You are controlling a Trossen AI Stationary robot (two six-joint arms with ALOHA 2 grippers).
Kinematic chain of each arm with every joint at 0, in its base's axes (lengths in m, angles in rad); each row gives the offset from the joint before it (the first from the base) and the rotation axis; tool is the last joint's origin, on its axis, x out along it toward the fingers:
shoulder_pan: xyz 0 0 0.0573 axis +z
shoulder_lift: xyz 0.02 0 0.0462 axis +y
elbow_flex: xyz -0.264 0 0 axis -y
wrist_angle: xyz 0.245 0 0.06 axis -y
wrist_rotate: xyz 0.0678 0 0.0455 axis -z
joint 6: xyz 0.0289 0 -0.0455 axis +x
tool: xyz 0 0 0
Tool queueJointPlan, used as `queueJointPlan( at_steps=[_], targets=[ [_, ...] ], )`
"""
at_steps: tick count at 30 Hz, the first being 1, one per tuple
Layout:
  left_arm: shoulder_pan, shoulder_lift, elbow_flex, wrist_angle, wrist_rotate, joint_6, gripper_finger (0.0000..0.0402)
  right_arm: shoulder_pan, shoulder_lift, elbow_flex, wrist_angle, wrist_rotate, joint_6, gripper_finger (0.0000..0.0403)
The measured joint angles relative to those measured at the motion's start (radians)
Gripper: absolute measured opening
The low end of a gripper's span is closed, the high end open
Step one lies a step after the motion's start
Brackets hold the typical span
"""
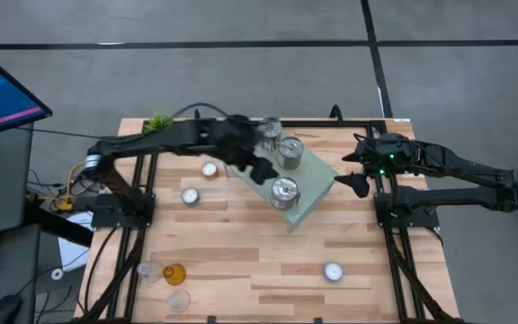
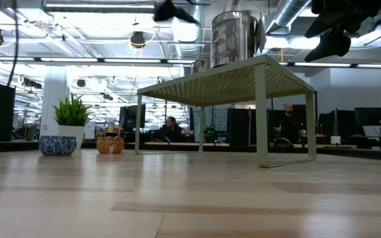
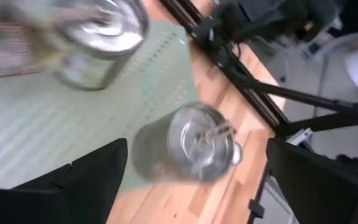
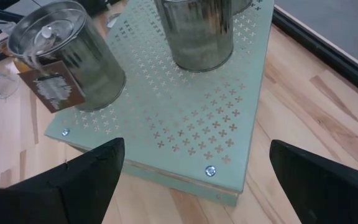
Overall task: Stock candles on shelf
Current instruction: Put the silver scented candle on the shelf
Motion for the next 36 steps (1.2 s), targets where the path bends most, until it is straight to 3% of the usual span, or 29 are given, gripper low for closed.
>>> queueJointPlan(
  at_steps=[4,8,12,17,19,32,36],
  targets=[
    [-0.067,-0.111,-0.009,-0.101,-0.189,-0.049,0.0351,0.0,0.0,0.0,0.0,0.0,0.0,0.039],
    [-0.132,-0.182,-0.075,-0.095,-0.247,-0.138,0.0293,0.0,0.0,0.0,0.0,0.0,0.0,0.039],
    [-0.203,-0.187,-0.154,-0.08,-0.355,-0.173,0.0202,0.0,0.0,0.0,0.0,0.002,0.0,0.039],
    [-0.212,-0.151,-0.237,0.013,-0.366,-0.164,0.0053,0.0,0.0,0.0,0.0,0.003,0.0,0.039],
    [-0.209,-0.126,-0.256,0.084,-0.369,-0.138,0.0015,0.0,0.0,0.0,0.0,0.004,0.0,0.039],
    [-0.194,0.02,-0.266,0.239,-0.338,-0.107,0.0003,0.0,0.0,0.0,0.0,0.001,0.0,0.039],
    [-0.162,0.052,-0.266,0.344,-0.285,-0.101,0.0003,0.0,0.0,0.0,0.0,0.001,0.0,0.039]
  ],
)
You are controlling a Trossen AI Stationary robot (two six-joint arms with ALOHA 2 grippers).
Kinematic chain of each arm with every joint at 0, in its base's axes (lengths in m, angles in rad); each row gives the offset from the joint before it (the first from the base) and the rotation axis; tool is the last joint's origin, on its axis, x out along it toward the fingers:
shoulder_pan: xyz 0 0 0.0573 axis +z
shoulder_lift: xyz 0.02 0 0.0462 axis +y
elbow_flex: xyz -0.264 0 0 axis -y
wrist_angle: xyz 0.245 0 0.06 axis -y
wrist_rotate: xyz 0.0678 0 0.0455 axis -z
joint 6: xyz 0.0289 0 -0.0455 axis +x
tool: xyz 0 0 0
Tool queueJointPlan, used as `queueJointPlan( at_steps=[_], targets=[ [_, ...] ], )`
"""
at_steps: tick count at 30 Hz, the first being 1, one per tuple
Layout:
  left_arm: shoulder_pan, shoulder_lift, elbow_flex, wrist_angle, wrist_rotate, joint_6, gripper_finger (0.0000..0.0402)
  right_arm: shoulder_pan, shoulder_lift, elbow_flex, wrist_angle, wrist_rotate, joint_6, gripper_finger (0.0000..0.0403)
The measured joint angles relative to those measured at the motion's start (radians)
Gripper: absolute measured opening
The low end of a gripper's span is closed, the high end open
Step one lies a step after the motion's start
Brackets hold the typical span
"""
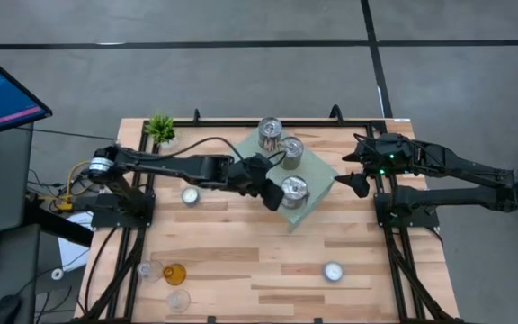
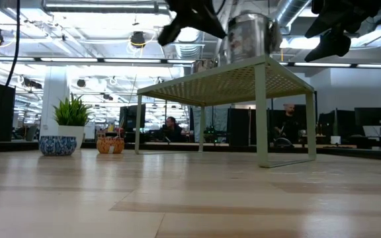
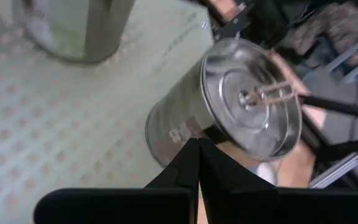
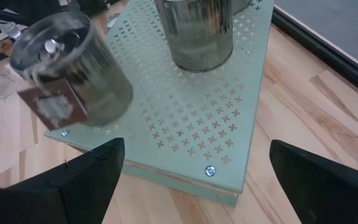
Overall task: Stock candles on shelf
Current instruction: Put the silver scented candle on the shelf
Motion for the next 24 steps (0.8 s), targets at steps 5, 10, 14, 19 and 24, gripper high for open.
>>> queueJointPlan(
  at_steps=[5,10,14,19,24],
  targets=[
    [0.039,0.048,0.0,0.129,0.047,0.026,0.0003,0.0,0.0,0.0,0.0,0.0,-0.006,0.039],
    [0.088,0.09,0.001,0.216,0.09,0.064,0.0003,0.0,0.0,0.0,0.0,0.0,-0.011,0.039],
    [0.132,0.08,0.001,0.21,0.092,0.11,0.0003,0.0,0.0,0.0,0.011,0.001,-0.01,0.039],
    [0.181,-0.006,0.001,0.187,0.09,0.131,0.0002,0.054,-0.01,0.027,0.044,0.001,-0.009,0.0365],
    [0.185,-0.138,0.001,0.104,0.09,0.129,0.0002,0.179,-0.008,0.047,0.044,0.001,0.057,0.0271]
  ],
)
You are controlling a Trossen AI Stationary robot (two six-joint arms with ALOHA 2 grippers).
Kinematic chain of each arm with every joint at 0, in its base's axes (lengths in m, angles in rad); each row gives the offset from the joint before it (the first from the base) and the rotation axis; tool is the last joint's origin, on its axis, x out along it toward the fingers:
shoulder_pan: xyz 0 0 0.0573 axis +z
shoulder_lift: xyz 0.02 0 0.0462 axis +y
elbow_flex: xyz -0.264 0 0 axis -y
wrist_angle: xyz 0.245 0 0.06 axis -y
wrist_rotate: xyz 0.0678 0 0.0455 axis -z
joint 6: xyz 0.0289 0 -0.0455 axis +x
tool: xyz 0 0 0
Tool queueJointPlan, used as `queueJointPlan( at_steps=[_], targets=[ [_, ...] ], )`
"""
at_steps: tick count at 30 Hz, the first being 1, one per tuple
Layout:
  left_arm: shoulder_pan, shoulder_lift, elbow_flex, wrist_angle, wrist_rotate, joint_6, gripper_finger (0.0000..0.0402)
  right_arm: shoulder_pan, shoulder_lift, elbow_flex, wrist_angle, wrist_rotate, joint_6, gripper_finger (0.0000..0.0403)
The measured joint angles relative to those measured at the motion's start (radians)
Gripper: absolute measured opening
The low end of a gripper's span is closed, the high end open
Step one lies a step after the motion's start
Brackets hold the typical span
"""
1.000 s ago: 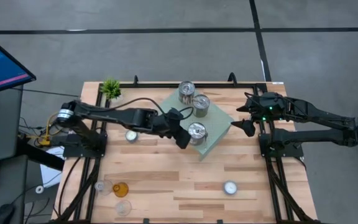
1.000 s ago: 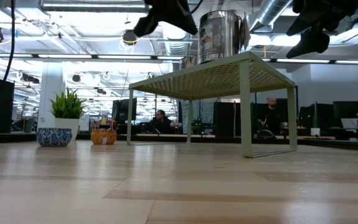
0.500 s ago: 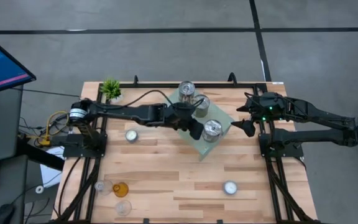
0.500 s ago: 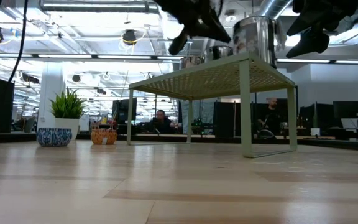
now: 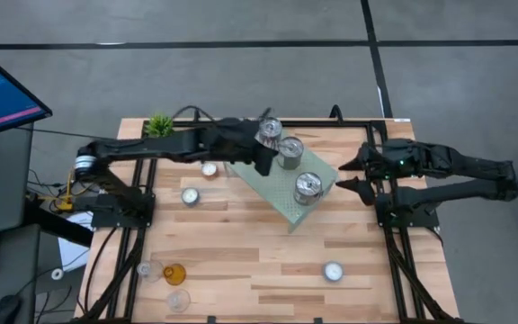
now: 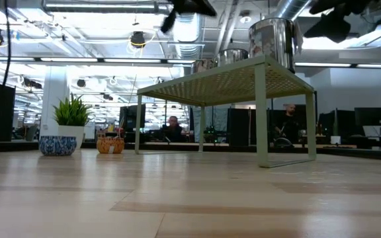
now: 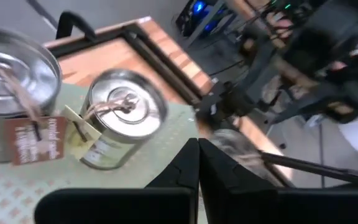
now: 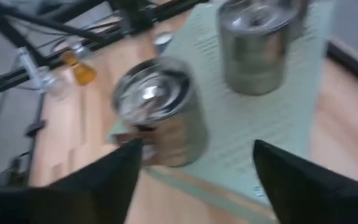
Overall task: Stock candles on shelf
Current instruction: Put the silver scented candle on the shelf
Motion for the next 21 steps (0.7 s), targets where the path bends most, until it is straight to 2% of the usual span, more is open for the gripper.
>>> queueJointPlan(
  at_steps=[2,5,7,8,11,14,21],
  targets=[
    [-0.01,-0.058,0.0,-0.013,-0.003,0.0,0.0002,0.06,0.01,-0.007,0.006,0.008,0.05,0.0215],
    [-0.026,-0.147,0.001,-0.024,-0.006,0.002,0.0002,0.161,0.043,-0.033,0.056,0.038,0.123,0.0111],
    [-0.038,-0.201,0.001,-0.026,-0.006,0.003,0.0002,0.227,0.088,-0.045,0.125,0.085,0.149,0.004],
    [-0.044,-0.231,0.002,-0.03,-0.005,0.012,0.0003,0.259,0.116,-0.046,0.164,0.116,0.155,0.002],
    [-0.071,-0.314,0.002,-0.036,-0.017,0.041,0.0004,0.334,0.217,-0.045,0.33,0.207,0.191,0.0018],
    [-0.097,-0.391,0.002,-0.04,-0.051,0.048,0.0003,0.386,0.333,-0.041,0.478,0.252,0.222,0.0007],
    [-0.15,-0.501,0.002,-0.043,-0.112,0.096,0.0005,0.486,0.525,0.048,0.509,0.441,0.327,0.0001]
  ],
)
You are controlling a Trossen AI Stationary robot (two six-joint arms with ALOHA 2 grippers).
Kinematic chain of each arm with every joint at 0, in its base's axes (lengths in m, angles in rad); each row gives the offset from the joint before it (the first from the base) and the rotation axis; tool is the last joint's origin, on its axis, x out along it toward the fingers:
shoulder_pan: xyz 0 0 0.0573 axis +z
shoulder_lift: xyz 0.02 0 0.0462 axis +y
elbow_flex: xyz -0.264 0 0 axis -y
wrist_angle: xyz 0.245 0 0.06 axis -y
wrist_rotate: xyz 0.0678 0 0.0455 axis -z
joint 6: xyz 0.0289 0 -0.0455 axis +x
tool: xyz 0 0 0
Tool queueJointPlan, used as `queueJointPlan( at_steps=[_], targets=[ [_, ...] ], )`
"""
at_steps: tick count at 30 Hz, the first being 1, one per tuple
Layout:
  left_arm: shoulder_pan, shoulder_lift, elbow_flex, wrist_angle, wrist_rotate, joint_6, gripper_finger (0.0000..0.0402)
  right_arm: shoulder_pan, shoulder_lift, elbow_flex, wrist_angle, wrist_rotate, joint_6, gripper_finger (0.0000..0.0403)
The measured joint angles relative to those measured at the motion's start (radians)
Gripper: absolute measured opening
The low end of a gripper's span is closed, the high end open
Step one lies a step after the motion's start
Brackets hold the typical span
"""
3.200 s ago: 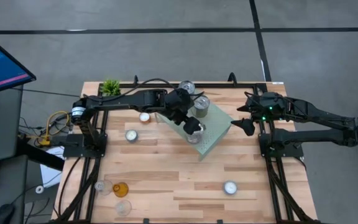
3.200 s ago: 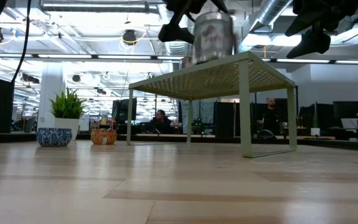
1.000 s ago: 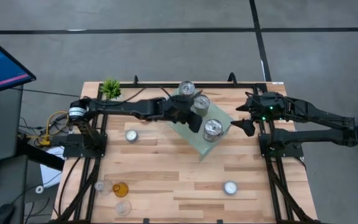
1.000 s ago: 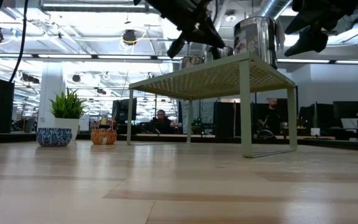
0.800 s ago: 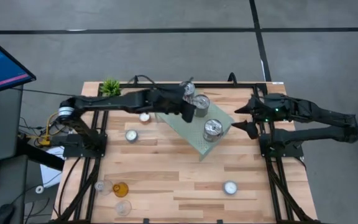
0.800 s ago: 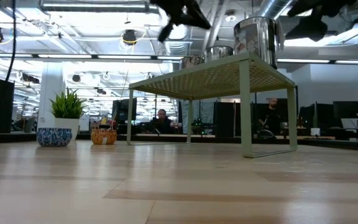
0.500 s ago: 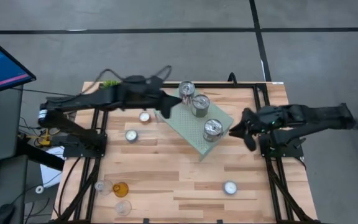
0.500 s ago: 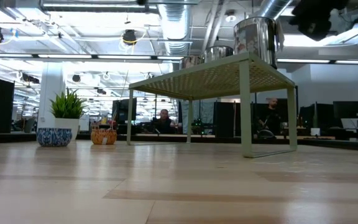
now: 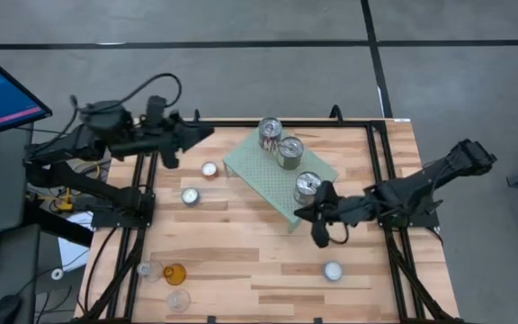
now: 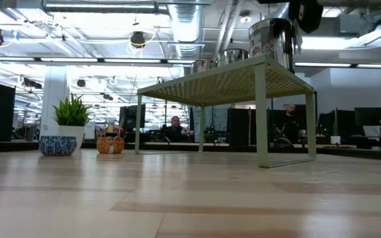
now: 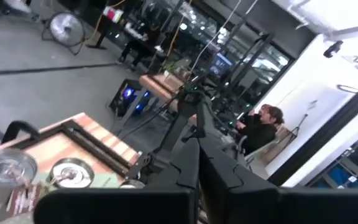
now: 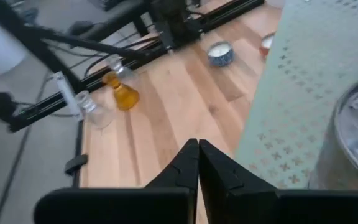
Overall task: Stock candles on shelf
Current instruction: Put the silver scented candle on the shelf
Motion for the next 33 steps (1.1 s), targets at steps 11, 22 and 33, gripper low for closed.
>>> queueJointPlan(
  at_steps=[11,22,33],
  targets=[
    [-0.021,-0.017,-0.001,-0.023,0.021,0.029,0.0006,0.033,0.089,0.131,-0.203,0.242,0.062,0.0],
    [-0.021,-0.016,-0.001,-0.038,0.028,0.029,0.0005,0.039,0.089,0.132,-0.44,0.252,0.149,0.0],
    [-0.021,-0.005,-0.002,-0.037,0.03,0.029,0.0004,-0.011,0.089,0.132,-0.539,0.254,0.141,0.0]
  ],
)
